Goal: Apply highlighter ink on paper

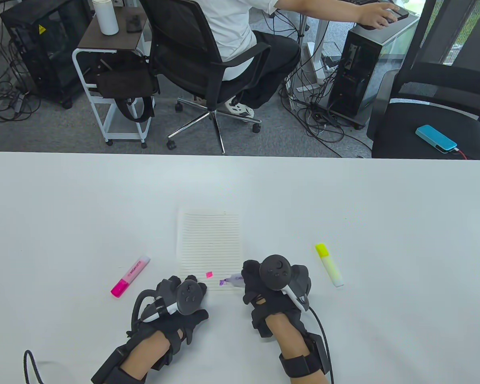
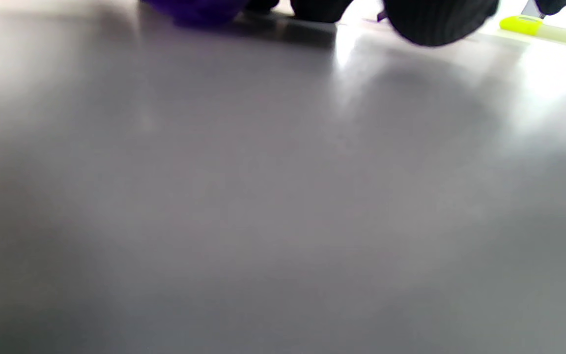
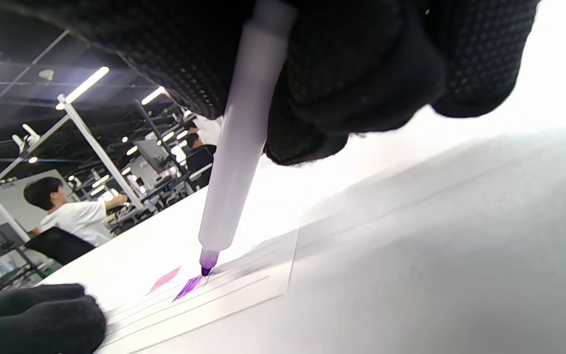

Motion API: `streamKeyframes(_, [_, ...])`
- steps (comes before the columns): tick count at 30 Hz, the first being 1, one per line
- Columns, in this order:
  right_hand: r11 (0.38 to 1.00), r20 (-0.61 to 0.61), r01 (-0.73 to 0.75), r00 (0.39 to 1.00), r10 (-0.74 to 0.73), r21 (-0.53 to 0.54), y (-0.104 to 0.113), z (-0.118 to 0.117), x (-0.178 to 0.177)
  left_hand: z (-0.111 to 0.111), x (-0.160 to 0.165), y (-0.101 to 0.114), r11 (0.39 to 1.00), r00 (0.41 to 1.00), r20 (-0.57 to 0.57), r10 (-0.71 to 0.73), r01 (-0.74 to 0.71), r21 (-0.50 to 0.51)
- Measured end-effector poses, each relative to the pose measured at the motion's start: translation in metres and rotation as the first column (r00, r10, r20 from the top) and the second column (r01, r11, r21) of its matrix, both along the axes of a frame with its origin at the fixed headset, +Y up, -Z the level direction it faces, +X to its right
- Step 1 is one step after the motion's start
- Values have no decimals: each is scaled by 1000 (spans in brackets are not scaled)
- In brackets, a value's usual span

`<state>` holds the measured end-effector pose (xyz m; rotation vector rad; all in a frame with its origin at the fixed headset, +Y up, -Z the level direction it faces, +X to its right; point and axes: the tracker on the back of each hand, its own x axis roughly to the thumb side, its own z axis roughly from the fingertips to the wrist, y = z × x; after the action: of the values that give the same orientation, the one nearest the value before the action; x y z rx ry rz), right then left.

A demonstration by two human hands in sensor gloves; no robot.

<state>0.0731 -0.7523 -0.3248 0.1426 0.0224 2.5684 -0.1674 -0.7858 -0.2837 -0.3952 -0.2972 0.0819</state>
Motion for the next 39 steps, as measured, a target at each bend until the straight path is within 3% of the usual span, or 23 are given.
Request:
streamKeyframes(5, [996, 7, -43, 999, 42, 81, 2, 1, -4, 0, 0, 0, 1000, 1000, 0, -2, 2, 0])
streamKeyframes(10, [998, -30, -54, 998, 55, 40, 5, 2, -5, 0, 0, 0, 1000, 1000, 0, -3, 3, -1])
streamKeyframes(15, [993, 1, -70, 998, 70, 96, 3, 2, -6, 0, 0, 0, 1000, 1000, 1, -4, 4, -2])
streamKeyframes(20, [997, -31, -72, 997, 73, 39, 7, 2, -6, 0, 0, 0, 1000, 1000, 1, -5, 5, -3])
streamKeyframes(26, [992, 1, -83, 997, 83, 93, 5, 3, -8, 0, 0, 0, 1000, 1000, 2, -6, 6, -3])
streamKeyframes(31, [996, -24, -76, 997, 77, 40, 7, 3, -6, 0, 0, 0, 1000, 1000, 3, -6, 6, -3])
streamKeyframes(36, [991, 3, -88, 996, 88, 98, 7, 4, -9, 0, 0, 0, 1000, 1000, 4, -6, 6, -3])
streamKeyframes(39, [993, 0, -84, 996, 84, 77, 8, 4, -7, -1, 0, 0, 1000, 1000, 3, -3, 3, -4])
